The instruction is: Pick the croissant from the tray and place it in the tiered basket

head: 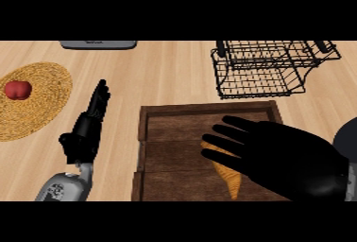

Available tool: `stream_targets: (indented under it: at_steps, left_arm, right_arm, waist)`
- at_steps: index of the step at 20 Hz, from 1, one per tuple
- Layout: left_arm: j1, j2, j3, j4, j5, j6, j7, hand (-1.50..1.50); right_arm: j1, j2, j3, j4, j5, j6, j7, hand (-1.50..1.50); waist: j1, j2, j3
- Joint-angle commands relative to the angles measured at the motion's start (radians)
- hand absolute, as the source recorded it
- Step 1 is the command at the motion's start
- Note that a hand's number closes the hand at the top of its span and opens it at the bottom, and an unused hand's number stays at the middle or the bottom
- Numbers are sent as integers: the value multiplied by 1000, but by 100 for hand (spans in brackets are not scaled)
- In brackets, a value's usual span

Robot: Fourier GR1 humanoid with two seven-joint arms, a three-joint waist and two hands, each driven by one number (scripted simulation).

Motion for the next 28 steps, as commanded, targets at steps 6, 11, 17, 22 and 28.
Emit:
stream_targets:
  at_steps: [6,11,17,22,28]
  left_arm:
    - [-2,-30,16,4,-53,-22,1,0]
    - [-39,-48,36,39,-56,-39,20,0]
    - [-14,-46,65,14,-58,-59,26,0]
    - [-11,-60,56,-18,-93,-60,31,0]
    - [21,-61,97,-43,-68,-91,26,0]
  right_arm:
    - [35,31,-23,111,125,-4,-149,-150]
    - [62,33,-3,151,171,-70,-241,-150]
    - [46,75,23,254,235,-110,-287,-150]
    - [38,137,47,280,270,-79,-249,-150]
    - [91,163,68,248,318,-75,-243,-150]
  waist:
    - [-5,-2,-1]
    - [-7,-2,-1]
    - [-3,-1,-1]
    - [-4,-1,-1]
    - [-5,-2,-1]
